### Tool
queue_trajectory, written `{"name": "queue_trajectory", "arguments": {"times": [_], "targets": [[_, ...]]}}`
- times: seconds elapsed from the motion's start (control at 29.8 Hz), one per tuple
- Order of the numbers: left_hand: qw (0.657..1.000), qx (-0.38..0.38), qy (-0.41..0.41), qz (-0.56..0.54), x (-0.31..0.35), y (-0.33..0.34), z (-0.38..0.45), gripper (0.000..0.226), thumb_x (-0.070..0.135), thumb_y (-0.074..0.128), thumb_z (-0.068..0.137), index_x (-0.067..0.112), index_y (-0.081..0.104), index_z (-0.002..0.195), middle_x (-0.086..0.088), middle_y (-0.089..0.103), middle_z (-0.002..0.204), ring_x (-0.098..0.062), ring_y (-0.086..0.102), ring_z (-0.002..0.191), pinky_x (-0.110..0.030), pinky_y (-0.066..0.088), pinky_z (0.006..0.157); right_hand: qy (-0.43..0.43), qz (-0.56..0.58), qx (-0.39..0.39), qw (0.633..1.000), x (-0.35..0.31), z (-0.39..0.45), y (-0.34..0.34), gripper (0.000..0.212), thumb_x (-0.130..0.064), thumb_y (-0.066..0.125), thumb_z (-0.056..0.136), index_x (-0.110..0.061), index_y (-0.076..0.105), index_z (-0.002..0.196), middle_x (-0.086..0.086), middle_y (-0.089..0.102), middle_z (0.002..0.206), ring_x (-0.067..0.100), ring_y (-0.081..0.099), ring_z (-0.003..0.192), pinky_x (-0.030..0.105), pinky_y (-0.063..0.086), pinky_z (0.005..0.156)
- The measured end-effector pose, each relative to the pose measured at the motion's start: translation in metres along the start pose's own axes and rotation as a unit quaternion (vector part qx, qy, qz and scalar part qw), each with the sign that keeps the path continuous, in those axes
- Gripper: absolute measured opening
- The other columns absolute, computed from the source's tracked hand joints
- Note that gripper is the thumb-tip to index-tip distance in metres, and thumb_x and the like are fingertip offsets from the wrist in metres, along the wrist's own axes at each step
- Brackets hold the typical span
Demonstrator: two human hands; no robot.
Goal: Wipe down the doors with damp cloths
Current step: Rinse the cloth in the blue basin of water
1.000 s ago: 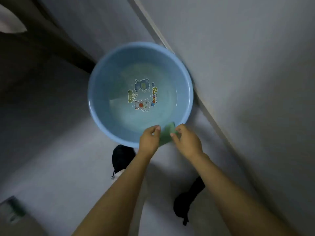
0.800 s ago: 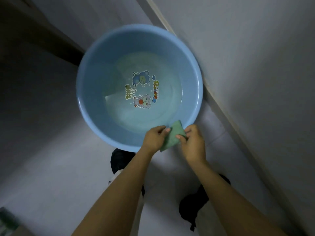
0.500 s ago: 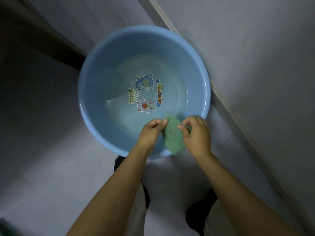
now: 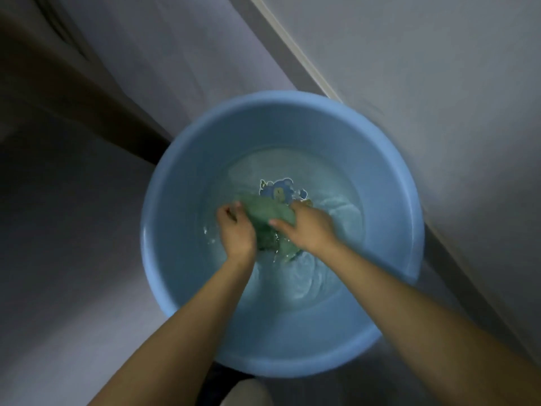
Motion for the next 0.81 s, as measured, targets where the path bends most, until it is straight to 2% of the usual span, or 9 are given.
{"name": "queue_trajectory", "arguments": {"times": [0.07,0.13,0.27,0.4,0.47,0.57,0.64,0.71,0.81], "targets": [[0.998,-0.041,0.029,0.042,0.002,0.002,0.007,0.023,0.037,0.056,0.093,0.015,0.054,0.098,0.007,0.058,0.084,-0.008,0.055,0.074,-0.021,0.039,0.066,0.037,0.057,0.036,0.997,0.000,0.008,-0.004,0.044,-0.062,0.062,0.079,-0.018,0.062,0.086,0.005,0.068,0.089,0.027,0.063,0.086,0.030,0.039,0.065],[0.996,-0.043,0.052,0.054,0.003,0.002,0.009,0.022,0.032,0.059,0.092,0.011,0.062,0.098,0.004,0.062,0.084,-0.009,0.056,0.075,-0.016,0.037,0.060,0.103,0.207,0.087,0.969,-0.002,0.011,-0.008,0.038,-0.056,0.070,0.075,-0.021,0.055,0.070,-0.002,0.062,0.073,0.022,0.060,0.074,0.029,0.038,0.060],[0.998,0.025,0.057,0.030,0.013,0.014,0.008,0.024,0.022,0.037,0.102,0.005,0.052,0.105,-0.006,0.055,0.093,-0.020,0.050,0.083,-0.023,0.031,0.068,0.123,0.365,0.194,0.902,-0.015,0.011,0.009,0.034,-0.043,0.067,0.084,-0.018,0.044,0.076,-0.005,0.050,0.067,0.024,0.053,0.071,0.033,0.033,0.060],[0.997,0.043,0.052,0.047,0.023,0.023,0.013,0.021,0.021,0.029,0.104,0.006,0.043,0.103,-0.014,0.054,0.096,-0.033,0.055,0.094,-0.026,0.027,0.067,0.084,0.221,0.216,0.947,-0.009,0.014,0.007,0.025,-0.036,0.049,0.096,-0.011,0.050,0.094,0.015,0.059,0.090,0.035,0.057,0.085,0.034,0.030,0.063],[0.999,0.036,0.001,0.036,0.023,0.023,0.016,0.023,0.020,0.030,0.104,0.004,0.046,0.109,-0.018,0.056,0.107,-0.035,0.055,0.103,-0.025,0.030,0.071,0.093,0.150,0.210,0.962,-0.006,0.013,-0.001,0.026,-0.038,0.045,0.098,-0.013,0.053,0.097,0.016,0.058,0.099,0.036,0.057,0.090,0.034,0.031,0.066],[0.987,-0.104,-0.087,-0.083,0.025,0.038,0.008,0.033,0.030,0.032,0.102,0.006,0.050,0.116,-0.017,0.059,0.112,-0.029,0.057,0.102,-0.034,0.045,0.093,0.053,0.195,0.231,0.952,-0.025,0.003,-0.008,0.032,-0.039,0.046,0.097,-0.016,0.048,0.075,0.011,0.059,0.078,0.035,0.058,0.079,0.033,0.029,0.060],[0.964,-0.196,-0.104,-0.146,0.031,0.042,0.000,0.042,0.037,0.028,0.103,0.009,0.056,0.090,-0.010,0.063,0.079,-0.019,0.062,0.076,-0.024,0.051,0.071,0.016,0.269,0.257,0.928,-0.048,-0.006,-0.008,0.044,-0.043,0.047,0.096,-0.017,0.037,0.061,0.000,0.047,0.057,0.031,0.053,0.064,0.033,0.028,0.055],[0.957,-0.236,-0.084,-0.149,0.040,0.046,-0.005,0.039,0.039,0.029,0.103,0.022,0.049,0.075,0.009,0.056,0.059,-0.002,0.055,0.054,-0.013,0.044,0.049,0.015,0.316,0.284,0.905,-0.062,-0.010,-0.011,0.050,-0.046,0.044,0.096,-0.022,0.034,0.054,0.000,0.045,0.053,0.025,0.050,0.059,0.032,0.028,0.054],[0.977,-0.165,-0.047,-0.124,0.057,0.043,-0.011,0.044,0.042,0.034,0.102,0.017,0.058,0.075,0.006,0.065,0.064,-0.004,0.062,0.059,-0.018,0.048,0.055,0.023,0.336,0.301,0.892,-0.064,-0.004,-0.021,0.052,-0.043,0.039,0.099,-0.018,0.039,0.052,0.005,0.056,0.059,0.030,0.057,0.066,0.033,0.034,0.057]]}}
Point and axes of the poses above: each hand's wrist, its own z-axis towards the middle knuckle, its own y-axis out of the palm, x = y × z, the point moved 2 cm from there along z, towards the middle knuckle
